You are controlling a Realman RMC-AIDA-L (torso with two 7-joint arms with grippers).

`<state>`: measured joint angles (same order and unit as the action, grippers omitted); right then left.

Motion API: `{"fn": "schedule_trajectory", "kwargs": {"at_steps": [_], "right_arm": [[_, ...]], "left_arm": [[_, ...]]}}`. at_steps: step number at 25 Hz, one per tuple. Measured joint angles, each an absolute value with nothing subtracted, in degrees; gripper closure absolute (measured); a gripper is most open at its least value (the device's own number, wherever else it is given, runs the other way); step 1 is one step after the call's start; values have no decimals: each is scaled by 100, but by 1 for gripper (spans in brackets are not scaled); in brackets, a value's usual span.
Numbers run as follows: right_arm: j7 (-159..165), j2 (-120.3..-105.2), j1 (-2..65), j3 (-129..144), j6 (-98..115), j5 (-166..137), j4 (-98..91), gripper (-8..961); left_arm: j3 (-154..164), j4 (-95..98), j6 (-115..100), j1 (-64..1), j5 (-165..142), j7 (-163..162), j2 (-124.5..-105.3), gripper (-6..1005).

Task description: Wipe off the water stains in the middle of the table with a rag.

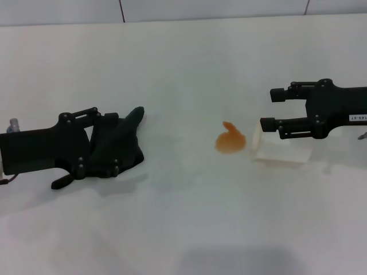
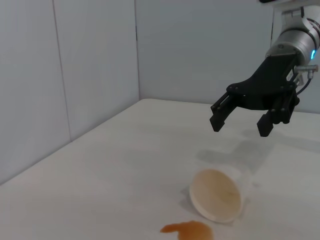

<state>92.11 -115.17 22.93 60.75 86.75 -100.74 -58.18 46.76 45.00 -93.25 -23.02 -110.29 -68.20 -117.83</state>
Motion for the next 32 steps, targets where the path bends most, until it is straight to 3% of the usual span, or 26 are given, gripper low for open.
{"fn": "schedule_trajectory", "kwargs": {"at_steps": [16, 32], "right_arm": [[9308, -11490, 2288, 6066, 8675, -10152, -5856, 201], [10913, -11500, 2586, 6111, 8745, -12354, -7125, 201]], "left_arm": [[4675, 4500, -9325, -2303, -11021, -6812, -11777, 109], [4666, 4500, -9264, -2326, -10993, -6841, -11781, 109]]}}
